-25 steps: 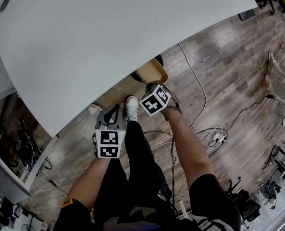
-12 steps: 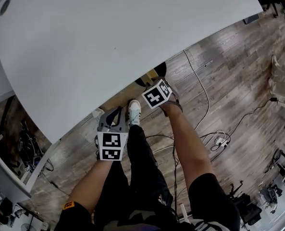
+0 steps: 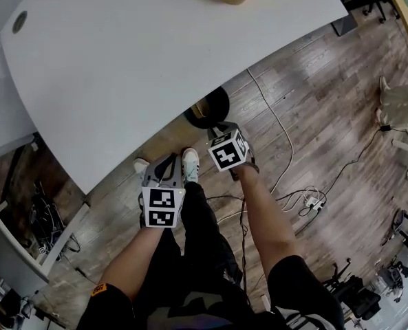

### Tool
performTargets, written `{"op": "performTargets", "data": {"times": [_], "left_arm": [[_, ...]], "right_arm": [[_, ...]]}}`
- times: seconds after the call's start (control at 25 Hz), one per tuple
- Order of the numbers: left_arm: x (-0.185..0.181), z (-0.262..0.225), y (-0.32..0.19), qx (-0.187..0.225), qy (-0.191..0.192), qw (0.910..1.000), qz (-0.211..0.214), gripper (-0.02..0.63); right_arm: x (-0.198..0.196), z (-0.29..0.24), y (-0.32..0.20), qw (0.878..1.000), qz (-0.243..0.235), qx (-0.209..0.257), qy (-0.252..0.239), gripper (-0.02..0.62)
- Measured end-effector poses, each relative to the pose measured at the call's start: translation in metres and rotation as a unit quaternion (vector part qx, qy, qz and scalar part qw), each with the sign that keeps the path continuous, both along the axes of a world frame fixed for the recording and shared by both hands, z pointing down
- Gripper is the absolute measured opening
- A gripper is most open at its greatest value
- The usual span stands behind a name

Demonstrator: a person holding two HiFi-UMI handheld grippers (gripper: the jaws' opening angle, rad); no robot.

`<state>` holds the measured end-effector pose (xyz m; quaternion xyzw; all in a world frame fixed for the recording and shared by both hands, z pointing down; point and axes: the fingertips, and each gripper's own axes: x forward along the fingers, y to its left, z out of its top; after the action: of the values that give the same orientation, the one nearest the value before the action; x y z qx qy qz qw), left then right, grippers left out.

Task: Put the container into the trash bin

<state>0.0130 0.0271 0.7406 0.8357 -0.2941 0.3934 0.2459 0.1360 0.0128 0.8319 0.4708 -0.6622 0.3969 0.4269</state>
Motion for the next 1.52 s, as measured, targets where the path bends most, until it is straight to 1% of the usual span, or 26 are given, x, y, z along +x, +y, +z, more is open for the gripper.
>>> {"op": "performTargets", "data": {"times": [0.4,0.52,0.68,0.84,0.96,1.2,1.4,1.52], "left_arm": [[0.014,-0.090,-0.005,0.024,0.031,0.9992,0.000,0.011],[0.017,-0.124,-0.009,0.040,0.050,0.9980,0.000,0.011],[0.015,-0.166,-0.019,0.061,0.062,0.9962,0.003,0.009],[0.013,-0.206,-0.026,0.086,0.076,0.9934,-0.002,0.009],[0.008,-0.231,-0.023,0.097,0.082,0.9919,-0.008,0.009],[0.004,-0.283,-0.014,0.124,0.105,0.9866,-0.009,0.008],[0.001,-0.322,-0.011,0.150,0.134,0.9795,-0.013,0.008],[0.000,-0.332,-0.005,0.155,0.144,0.9773,-0.016,0.006]], "right_arm": [[-0.008,-0.136,0.020,0.996,0.054,0.064,-0.013,0.072],[-0.014,-0.181,0.021,0.993,0.069,0.093,-0.017,0.066],[-0.027,-0.230,0.022,0.989,0.083,0.120,-0.023,0.057],[-0.039,-0.275,0.025,0.985,0.079,0.149,-0.028,0.051],[-0.047,-0.308,0.026,0.981,0.076,0.173,-0.032,0.048],[-0.050,-0.370,0.027,0.971,0.073,0.227,-0.033,0.040],[-0.054,-0.410,0.027,0.960,0.069,0.269,-0.035,0.037],[-0.057,-0.424,0.032,0.956,0.068,0.283,-0.038,0.037]]}}
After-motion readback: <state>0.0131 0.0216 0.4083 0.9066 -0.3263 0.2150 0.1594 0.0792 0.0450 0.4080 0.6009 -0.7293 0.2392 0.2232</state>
